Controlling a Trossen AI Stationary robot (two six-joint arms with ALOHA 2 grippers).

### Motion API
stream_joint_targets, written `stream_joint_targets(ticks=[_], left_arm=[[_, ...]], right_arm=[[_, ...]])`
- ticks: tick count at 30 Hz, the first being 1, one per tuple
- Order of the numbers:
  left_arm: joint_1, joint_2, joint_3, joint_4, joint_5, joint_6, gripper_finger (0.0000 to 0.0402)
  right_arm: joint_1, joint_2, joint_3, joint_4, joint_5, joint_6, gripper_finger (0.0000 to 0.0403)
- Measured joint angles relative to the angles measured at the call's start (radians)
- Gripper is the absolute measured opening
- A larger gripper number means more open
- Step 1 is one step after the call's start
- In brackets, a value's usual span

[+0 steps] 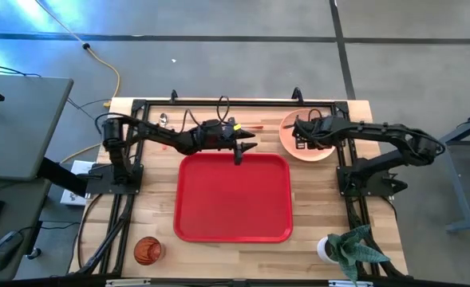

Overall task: Pick and place plate/cup/fork/spoon on tray
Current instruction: Put the brown cup on the red tray

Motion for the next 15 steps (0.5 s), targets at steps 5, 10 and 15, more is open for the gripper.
stream_joint_targets(ticks=[5,10,15], left_arm=[[-0.001,0.082,0.043,-0.037,0.020,0.081,0.0175],[0.026,0.076,0.073,-0.209,-0.019,0.130,0.0175],[0.063,0.017,0.107,-0.407,-0.021,0.143,0.0175]], right_arm=[[0.097,0.018,-0.039,0.100,-0.020,0.043,0.0106],[0.198,0.018,-0.039,0.237,-0.019,0.043,0.0106],[0.269,0.011,-0.025,0.333,0.029,-0.075,0.0106]])
